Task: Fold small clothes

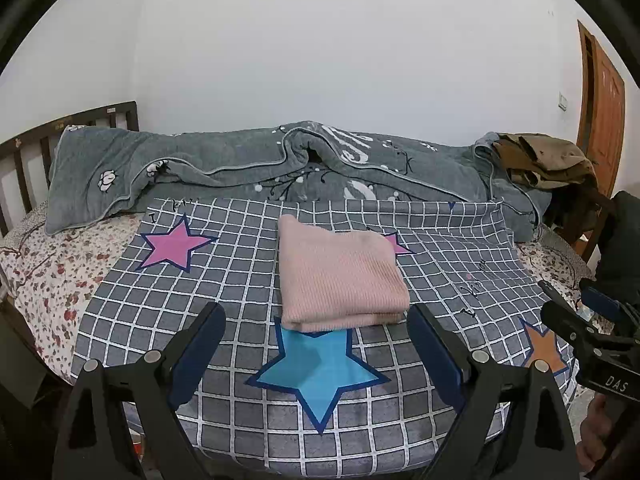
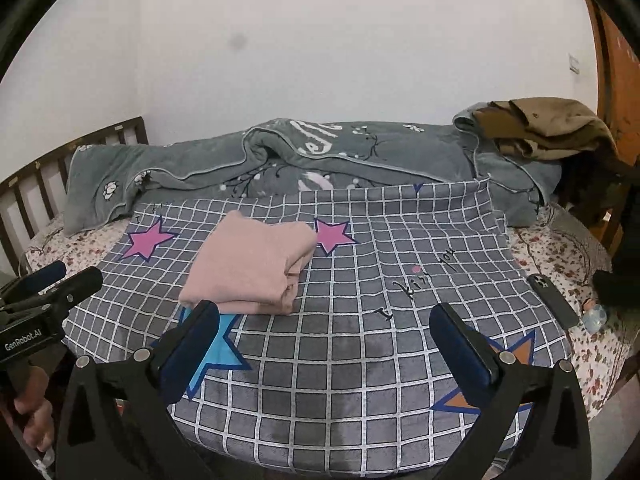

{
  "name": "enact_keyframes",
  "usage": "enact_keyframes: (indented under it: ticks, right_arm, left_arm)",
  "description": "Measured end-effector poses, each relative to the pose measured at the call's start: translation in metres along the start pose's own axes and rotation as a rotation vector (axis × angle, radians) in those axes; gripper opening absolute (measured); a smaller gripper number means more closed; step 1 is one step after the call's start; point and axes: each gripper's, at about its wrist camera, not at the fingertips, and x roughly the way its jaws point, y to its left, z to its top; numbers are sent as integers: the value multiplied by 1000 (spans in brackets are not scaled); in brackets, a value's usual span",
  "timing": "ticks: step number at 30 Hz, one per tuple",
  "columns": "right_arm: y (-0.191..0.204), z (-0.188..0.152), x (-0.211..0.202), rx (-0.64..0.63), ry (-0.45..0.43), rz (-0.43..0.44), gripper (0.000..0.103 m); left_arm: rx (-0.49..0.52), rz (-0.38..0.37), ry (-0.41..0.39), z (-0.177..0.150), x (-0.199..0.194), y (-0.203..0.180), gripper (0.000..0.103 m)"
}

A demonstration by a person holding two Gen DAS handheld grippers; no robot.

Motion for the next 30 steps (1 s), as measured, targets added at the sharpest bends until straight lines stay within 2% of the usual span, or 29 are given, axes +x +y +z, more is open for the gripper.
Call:
enact_keyframes:
  ticks: [8,30]
  right_arm:
    - [0,-1,-6,-8,-11,-22,103]
    - [2,2,-10,-9,-13,-13,103]
  left_arm:
    - [2,13,-5,-1,-1,-3,92]
    - [-12,28,-8,2,-4,0,92]
